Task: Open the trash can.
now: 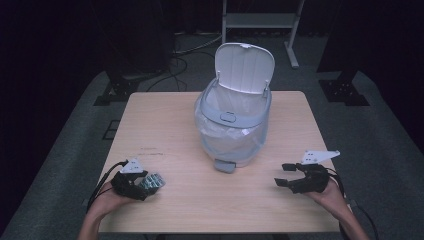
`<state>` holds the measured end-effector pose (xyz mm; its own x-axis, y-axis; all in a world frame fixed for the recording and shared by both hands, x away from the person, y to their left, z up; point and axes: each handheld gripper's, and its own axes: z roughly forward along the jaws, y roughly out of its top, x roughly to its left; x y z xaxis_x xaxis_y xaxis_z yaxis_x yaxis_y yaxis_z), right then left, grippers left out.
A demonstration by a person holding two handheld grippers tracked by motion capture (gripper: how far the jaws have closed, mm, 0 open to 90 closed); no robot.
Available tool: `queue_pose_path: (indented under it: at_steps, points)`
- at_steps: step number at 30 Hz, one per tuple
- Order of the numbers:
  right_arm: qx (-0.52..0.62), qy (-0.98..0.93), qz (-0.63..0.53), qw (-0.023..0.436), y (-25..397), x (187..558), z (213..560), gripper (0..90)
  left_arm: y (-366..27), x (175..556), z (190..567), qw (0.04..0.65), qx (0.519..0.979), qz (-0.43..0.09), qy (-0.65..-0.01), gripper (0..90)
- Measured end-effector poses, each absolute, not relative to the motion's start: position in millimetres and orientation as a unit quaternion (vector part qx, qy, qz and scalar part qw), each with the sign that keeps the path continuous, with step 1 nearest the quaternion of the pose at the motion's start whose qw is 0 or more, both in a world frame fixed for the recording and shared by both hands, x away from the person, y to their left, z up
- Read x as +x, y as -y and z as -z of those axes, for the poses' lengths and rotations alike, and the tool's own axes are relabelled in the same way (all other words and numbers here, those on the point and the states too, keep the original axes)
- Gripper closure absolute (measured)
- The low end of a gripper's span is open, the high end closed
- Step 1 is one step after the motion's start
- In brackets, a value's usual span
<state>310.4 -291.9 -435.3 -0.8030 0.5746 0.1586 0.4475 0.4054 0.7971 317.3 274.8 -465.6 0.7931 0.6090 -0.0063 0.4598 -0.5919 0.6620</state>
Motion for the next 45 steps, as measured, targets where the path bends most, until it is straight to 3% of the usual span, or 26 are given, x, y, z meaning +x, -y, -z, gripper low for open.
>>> queue_pose_path:
  at_steps: [5, 45]
  points:
    - [0.303, -0.835, -0.454, 0.068, 292.2, 311.5, 435.8, 29.6, -273.2, 318.6, 466.8, 0.333, 0.888, -0.104, -0.299, 32.2]
    - [0.317, -0.837, -0.441, 0.058, 289.8, 318.1, 444.9, 26.6, -277.7, 325.9, 436.2, 0.348, 0.881, -0.106, -0.302, 33.3]
